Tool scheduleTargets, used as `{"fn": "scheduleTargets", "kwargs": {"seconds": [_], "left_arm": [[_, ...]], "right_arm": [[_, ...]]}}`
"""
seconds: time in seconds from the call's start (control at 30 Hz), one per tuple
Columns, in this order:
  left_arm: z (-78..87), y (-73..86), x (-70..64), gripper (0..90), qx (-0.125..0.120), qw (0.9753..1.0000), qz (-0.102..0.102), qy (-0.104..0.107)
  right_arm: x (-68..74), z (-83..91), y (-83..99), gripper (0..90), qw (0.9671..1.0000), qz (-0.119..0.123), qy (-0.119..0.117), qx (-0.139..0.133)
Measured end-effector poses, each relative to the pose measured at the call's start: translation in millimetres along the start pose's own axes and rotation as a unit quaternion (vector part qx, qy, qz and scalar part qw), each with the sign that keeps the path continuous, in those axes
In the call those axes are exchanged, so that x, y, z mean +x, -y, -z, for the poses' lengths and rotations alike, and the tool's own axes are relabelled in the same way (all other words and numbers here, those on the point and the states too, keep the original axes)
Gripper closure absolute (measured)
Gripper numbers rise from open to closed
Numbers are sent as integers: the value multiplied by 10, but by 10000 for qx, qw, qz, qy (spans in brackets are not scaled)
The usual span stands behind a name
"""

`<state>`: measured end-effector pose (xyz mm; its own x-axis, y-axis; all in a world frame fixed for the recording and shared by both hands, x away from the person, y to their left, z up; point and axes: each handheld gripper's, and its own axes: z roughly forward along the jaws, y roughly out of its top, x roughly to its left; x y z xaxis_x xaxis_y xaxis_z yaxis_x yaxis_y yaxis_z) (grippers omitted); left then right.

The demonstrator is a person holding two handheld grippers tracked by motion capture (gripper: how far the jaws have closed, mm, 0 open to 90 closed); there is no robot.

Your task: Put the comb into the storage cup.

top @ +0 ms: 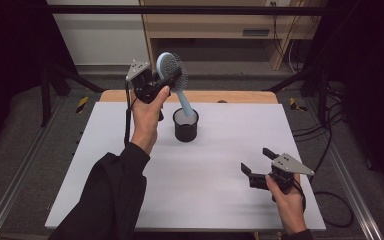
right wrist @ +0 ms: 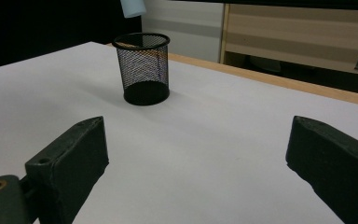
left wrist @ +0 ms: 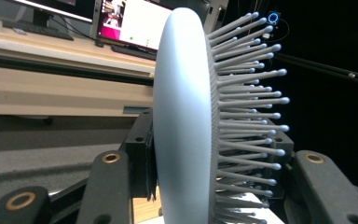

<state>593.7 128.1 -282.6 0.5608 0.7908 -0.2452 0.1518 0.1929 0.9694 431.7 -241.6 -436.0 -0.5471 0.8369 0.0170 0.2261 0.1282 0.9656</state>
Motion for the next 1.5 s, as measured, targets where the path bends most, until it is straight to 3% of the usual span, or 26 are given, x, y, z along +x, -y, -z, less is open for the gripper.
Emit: {"fn": "scheduleTargets", "kwargs": {"seconds": [0.2, 0.73, 1.1, 1.5], "left_arm": [[-22, 19, -8, 504, -22, 9999, -97, -78], [-125, 95, 79, 503, -48, 10000, -6, -57], [-149, 138, 105, 502, 75, 9997, -186, -148], [-174, 239, 132, 500, 178, 9993, -249, -235]], "right_arm": [[11, -30, 21, 55, 9999, -47, -37, 106], [39, -76, 27, 59, 9997, -32, -12, 225], [46, -95, 28, 66, 9997, -10, -73, 227], [46, -98, 28, 76, 9997, -60, -139, 208]]}}
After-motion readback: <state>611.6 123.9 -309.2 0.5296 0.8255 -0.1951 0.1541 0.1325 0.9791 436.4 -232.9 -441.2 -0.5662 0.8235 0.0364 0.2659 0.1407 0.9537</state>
